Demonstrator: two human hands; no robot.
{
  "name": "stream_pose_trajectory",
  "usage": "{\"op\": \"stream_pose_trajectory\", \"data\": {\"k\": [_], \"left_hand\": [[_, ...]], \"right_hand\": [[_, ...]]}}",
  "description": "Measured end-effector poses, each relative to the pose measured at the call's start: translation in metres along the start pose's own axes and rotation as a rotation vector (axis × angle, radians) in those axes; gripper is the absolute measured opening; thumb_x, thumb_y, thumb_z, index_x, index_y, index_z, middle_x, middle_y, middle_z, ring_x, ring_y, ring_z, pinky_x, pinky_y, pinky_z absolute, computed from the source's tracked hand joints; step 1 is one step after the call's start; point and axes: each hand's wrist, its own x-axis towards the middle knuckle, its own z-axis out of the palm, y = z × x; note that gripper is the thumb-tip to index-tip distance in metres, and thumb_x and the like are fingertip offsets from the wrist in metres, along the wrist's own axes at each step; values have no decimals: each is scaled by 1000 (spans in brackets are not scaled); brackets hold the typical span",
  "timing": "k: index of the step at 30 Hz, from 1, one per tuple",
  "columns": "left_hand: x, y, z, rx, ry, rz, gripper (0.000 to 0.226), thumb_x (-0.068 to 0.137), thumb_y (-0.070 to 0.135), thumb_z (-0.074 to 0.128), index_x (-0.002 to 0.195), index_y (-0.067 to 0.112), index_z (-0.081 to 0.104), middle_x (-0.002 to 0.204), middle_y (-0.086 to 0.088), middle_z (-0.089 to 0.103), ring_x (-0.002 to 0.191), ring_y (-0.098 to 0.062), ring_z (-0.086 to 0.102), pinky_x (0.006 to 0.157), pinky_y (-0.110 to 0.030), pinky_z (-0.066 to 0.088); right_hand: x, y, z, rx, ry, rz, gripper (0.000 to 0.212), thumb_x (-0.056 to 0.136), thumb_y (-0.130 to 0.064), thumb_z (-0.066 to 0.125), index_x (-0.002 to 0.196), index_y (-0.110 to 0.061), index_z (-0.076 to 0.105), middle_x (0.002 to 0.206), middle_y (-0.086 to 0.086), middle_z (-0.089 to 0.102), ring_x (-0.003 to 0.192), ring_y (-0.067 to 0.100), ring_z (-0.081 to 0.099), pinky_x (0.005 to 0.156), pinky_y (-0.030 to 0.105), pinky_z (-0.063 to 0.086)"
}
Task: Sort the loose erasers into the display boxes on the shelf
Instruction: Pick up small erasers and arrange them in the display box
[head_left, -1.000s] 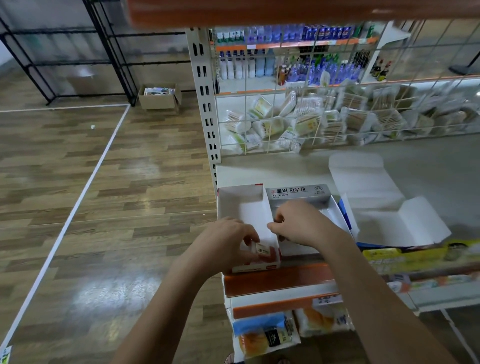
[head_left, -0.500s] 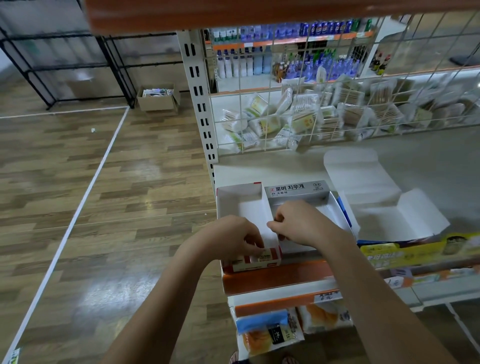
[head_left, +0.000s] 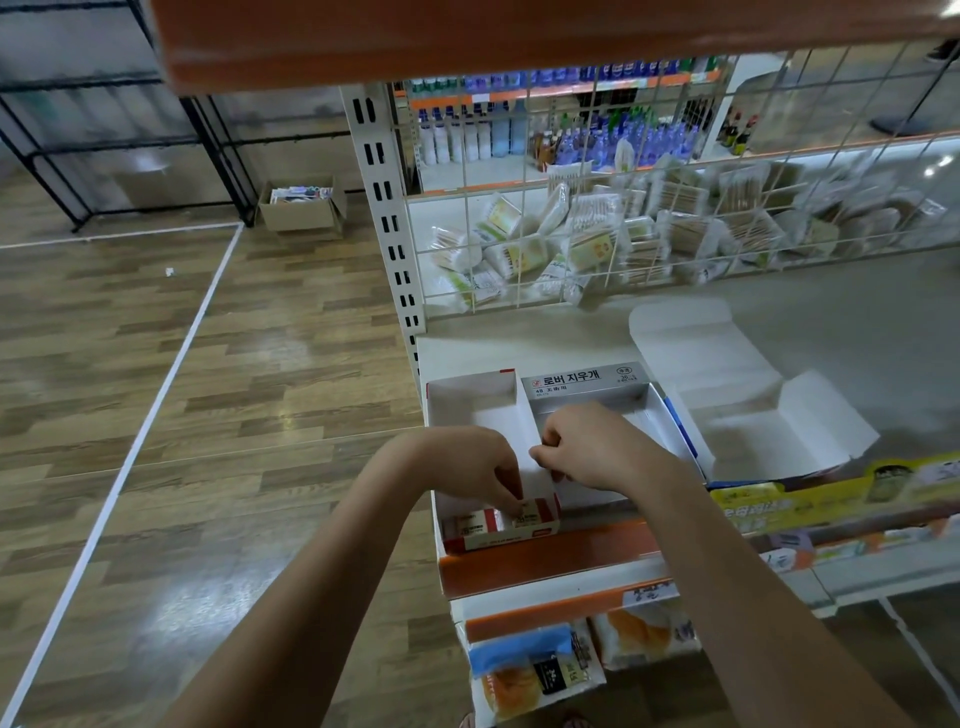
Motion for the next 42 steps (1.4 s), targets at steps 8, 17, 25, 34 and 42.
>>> {"op": "stream_pose_trajectory", "data": {"k": [8, 17, 25, 34, 42], "left_hand": [[-1, -5, -8, -114, 46, 23, 29, 90, 30, 61, 114, 15, 63, 93, 10, 60, 75, 4, 53, 65, -10, 37], [4, -3, 3, -89, 43, -24, 28, 89, 29, 62, 112, 14, 62, 102, 1, 66, 82, -6, 56, 65, -13, 40], [4, 6, 11, 105, 192, -11, 28, 86, 33, 64, 108, 17, 65, 103, 0, 63, 84, -12, 51, 71, -24, 43], [-1, 6, 14, 95, 247, -7, 18, 84, 30, 65, 102, 24, 66, 99, 6, 63, 85, -11, 52, 78, -27, 47], [-1, 17, 5, 241, 360, -74, 28, 92, 38, 52, 110, 20, 64, 108, -1, 65, 99, -21, 60, 84, -35, 51]], "right_hand": [[0, 0, -2, -12, -18, -9, 36, 91, -31, 52, 76, -3, 68, 77, 11, 69, 69, 23, 62, 66, 31, 47], [1, -1, -2, -38, -22, -11, 35, 90, -27, 52, 59, -12, 59, 71, 9, 65, 60, 19, 53, 61, 28, 43], [-1, 0, 2, -69, 7, 6, 36, 92, -29, 52, 63, -8, 55, 71, 10, 62, 59, 20, 51, 59, 28, 41], [-9, -2, 16, -62, 74, 94, 45, 96, -38, 43, 57, -15, 38, 58, 1, 43, 52, 14, 39, 51, 29, 31], [-24, -2, -5, -9, 87, 101, 46, 97, -40, 40, 73, -5, 57, 82, 13, 67, 62, 20, 51, 63, 32, 42]]}}
